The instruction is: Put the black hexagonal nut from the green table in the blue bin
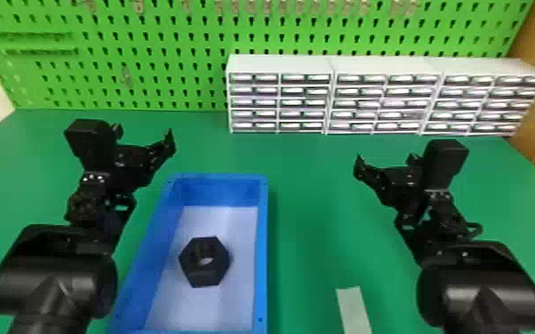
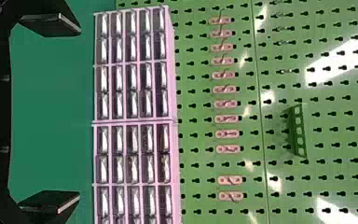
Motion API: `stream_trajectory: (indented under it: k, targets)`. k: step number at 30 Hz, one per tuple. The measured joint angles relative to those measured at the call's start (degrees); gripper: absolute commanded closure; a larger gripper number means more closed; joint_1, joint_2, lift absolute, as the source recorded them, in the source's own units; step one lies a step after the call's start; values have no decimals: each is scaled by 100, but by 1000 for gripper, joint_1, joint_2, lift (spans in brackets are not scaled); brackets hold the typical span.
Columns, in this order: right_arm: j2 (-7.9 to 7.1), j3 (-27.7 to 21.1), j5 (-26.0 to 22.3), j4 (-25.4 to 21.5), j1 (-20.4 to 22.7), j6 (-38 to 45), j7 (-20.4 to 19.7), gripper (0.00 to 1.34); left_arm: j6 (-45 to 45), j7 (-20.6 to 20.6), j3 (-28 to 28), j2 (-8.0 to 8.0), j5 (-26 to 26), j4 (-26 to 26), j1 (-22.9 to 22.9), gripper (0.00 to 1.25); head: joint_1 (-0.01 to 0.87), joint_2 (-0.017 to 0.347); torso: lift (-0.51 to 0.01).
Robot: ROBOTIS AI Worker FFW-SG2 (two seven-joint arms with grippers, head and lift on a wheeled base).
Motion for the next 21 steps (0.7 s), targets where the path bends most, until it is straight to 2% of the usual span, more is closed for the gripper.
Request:
stream_trajectory:
  k: [10,21]
  targets:
    - [44,-82,58,4,27,-47,-12,71,5,0,117,0,-20,2,62,242,686,52,-97]
    - [-11,-179,137,-97,56,-69,-11,71,6,21,219,-8,6,12,110,242,686,52,-97]
